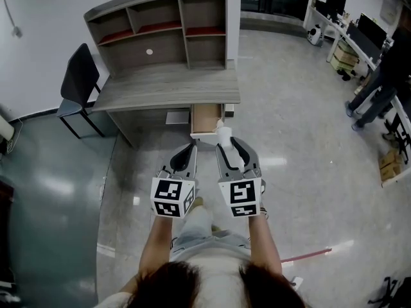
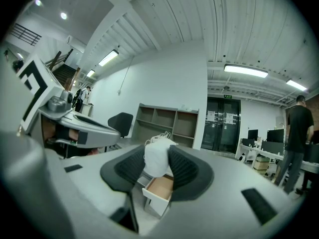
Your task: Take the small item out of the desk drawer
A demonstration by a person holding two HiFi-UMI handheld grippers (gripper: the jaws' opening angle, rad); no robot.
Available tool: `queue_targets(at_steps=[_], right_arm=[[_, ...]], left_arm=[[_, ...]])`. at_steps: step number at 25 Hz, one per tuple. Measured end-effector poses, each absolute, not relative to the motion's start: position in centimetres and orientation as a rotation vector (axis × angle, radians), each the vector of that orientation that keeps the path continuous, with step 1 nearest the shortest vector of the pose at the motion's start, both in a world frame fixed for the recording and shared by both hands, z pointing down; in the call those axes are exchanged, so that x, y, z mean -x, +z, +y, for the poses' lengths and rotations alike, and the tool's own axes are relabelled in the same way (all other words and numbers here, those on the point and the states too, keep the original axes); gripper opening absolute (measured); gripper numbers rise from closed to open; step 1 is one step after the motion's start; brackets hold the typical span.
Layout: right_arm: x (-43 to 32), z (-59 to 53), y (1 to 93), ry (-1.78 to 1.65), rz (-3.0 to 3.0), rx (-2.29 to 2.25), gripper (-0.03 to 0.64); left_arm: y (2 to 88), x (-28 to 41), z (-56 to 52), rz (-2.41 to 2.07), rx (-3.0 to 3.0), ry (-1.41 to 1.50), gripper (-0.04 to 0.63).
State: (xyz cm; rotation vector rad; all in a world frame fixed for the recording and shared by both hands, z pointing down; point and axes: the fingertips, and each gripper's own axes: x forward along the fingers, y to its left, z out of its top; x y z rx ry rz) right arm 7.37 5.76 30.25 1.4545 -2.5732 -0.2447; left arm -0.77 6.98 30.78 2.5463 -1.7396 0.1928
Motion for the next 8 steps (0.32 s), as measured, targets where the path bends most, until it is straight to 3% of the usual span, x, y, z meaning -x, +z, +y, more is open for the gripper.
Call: queue_targets(at_steps=[8], right_arm=[[-6.61, 6.42, 30.29, -0.253, -2.577, -1.445, 0.161]], left_arm=[[31.06, 1.63, 7.47, -1.744, -2.535, 0.187, 0.014]])
